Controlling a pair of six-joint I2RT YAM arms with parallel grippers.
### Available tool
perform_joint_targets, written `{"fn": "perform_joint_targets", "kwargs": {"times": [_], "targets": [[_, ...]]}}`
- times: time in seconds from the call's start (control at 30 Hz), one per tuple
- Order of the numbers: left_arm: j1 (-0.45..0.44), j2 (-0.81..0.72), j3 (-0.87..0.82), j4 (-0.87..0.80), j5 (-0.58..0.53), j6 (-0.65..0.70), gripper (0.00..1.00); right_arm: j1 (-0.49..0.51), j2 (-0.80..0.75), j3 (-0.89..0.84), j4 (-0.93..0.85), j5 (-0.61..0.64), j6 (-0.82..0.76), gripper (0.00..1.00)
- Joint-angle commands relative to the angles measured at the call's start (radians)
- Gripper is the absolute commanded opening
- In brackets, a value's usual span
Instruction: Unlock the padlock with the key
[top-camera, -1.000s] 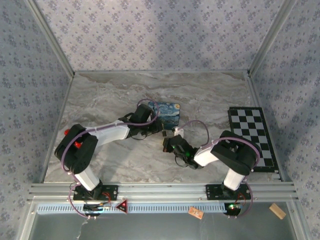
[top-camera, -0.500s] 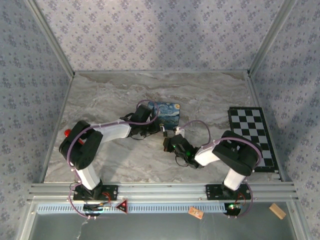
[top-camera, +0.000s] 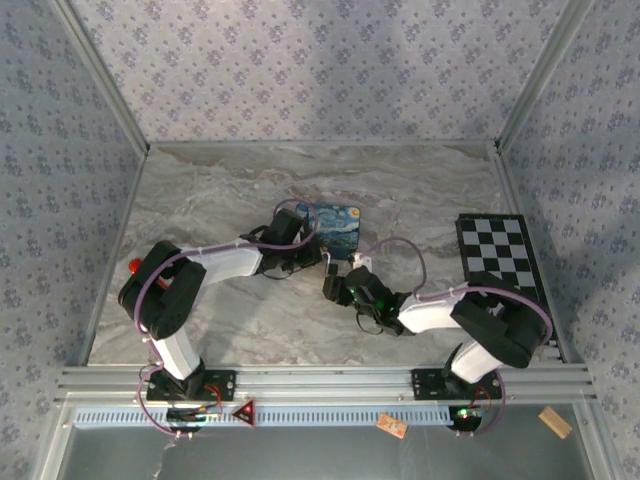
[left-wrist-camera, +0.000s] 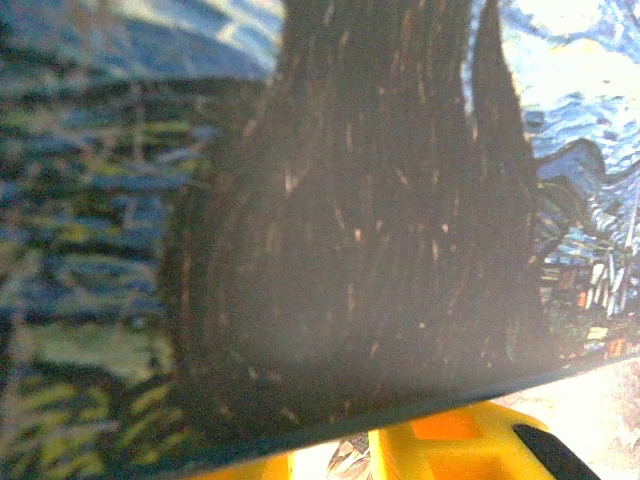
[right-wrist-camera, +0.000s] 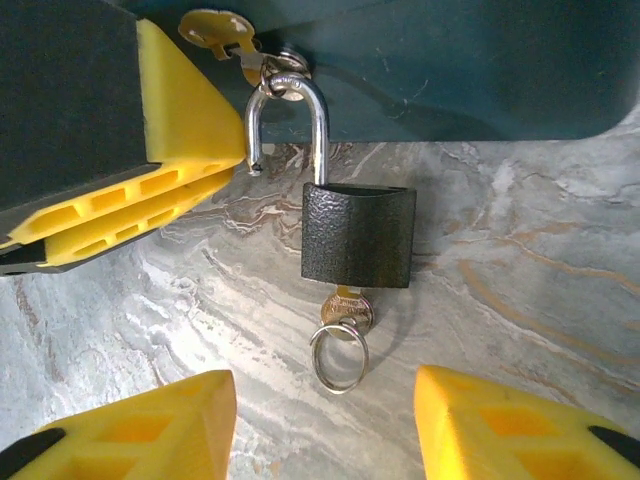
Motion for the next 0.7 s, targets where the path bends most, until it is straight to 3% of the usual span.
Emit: {"fn": "perform_joint_targets", "kwargs": {"times": [0.0, 0.17, 0.33, 0.53, 0.67], "targets": [[0.004, -0.018, 0.018, -0.003, 0.013, 0.024, 0.25, -0.016, -0.09, 0.015, -0.146, 0.009, -0.046, 0.55], [0.005, -0.056, 0.011, -0.028, 0.015, 0.046, 0.29, -0.071, -0.209, 0.126, -0.416, -0.053, -0.112, 0.55], [0.007, -0.113, -0.014, -0.037, 0.017, 0.066, 0.31, -0.102, -0.213, 0.297, -0.704, -0.086, -0.131, 0.53], [0.045, -0.221, -0.003, -0.147, -0.009, 0.179, 0.42, -0.122, -0.217, 0.287, -0.654, -0.121, -0.106, 0.54], [0.074, -0.295, 0.082, -0.363, -0.151, 0.33, 0.55, -0.179, -0.22, 0.269, -0.659, -0.109, -0.101, 0.57]]}}
